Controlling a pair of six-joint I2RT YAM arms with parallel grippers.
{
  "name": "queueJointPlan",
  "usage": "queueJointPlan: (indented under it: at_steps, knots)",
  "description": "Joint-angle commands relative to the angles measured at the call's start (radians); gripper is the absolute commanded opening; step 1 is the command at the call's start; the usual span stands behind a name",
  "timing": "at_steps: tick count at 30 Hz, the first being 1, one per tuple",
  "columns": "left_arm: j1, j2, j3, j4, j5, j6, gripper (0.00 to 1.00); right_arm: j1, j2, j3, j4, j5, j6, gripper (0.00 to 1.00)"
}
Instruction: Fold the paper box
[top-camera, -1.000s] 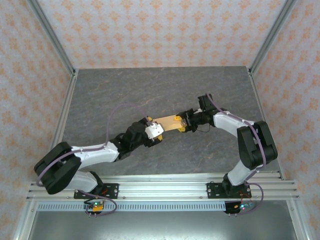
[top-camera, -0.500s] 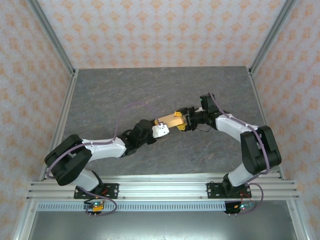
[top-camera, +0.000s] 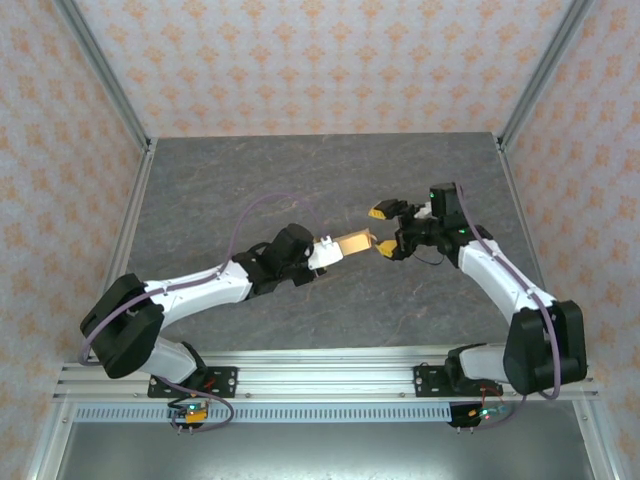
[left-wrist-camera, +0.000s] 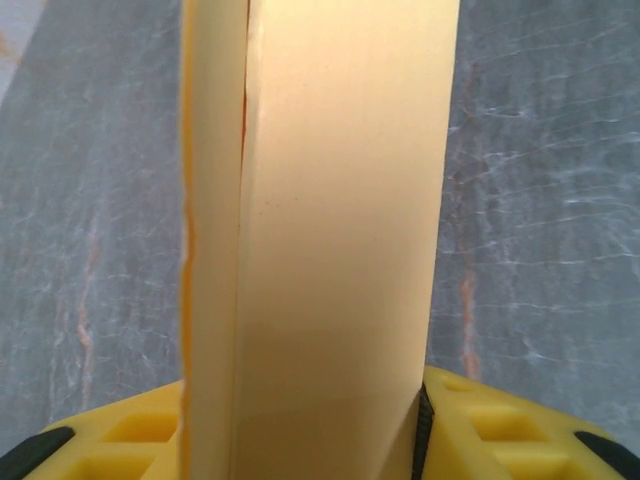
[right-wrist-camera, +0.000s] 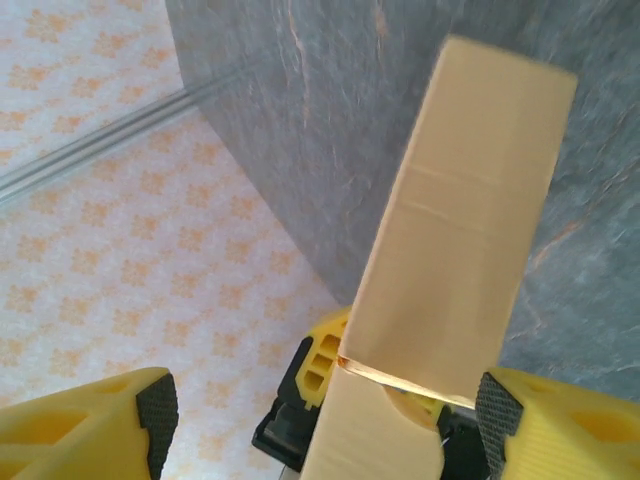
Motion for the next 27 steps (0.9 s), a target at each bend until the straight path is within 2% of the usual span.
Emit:
queueJointPlan:
  at_steps: [1,3,4,8,12,18,22,27]
  knots:
    - [0.024,0.039,0.088,-0.212,0.066,-0.03,0.44,-0.028,-0.036,0.07,-0.241,0.186,-0.29,0.8]
    - [0.043,0.081,0.145,-0.301,0.095,-0.034,0.44,-0.013,-0.071,0.106,-0.296,0.33,-0.462,0.78]
    - [0.051,0.099,0.17,-0.33,0.116,-0.034,0.44,-0.009,-0.084,0.104,-0.29,0.358,-0.518,0.76]
    - [0.083,0.16,0.256,-0.44,0.199,0.012,0.45,0.022,-0.087,0.077,-0.265,0.388,-0.689,0.64]
    - [0.114,0.22,0.348,-0.536,0.239,0.045,0.47,0.096,-0.095,0.013,-0.184,0.392,-0.794,0.63]
    - [0.136,0.287,0.429,-0.616,0.262,0.104,0.48,0.165,-0.167,-0.065,-0.069,0.503,-1.003,0.63]
    - [0.145,0.305,0.457,-0.608,0.289,0.105,0.49,0.168,-0.155,-0.061,-0.029,0.481,-1.112,0.63]
    - [0.153,0.326,0.485,-0.609,0.289,0.106,0.49,0.167,0.003,0.05,-0.085,0.427,-1.148,0.59]
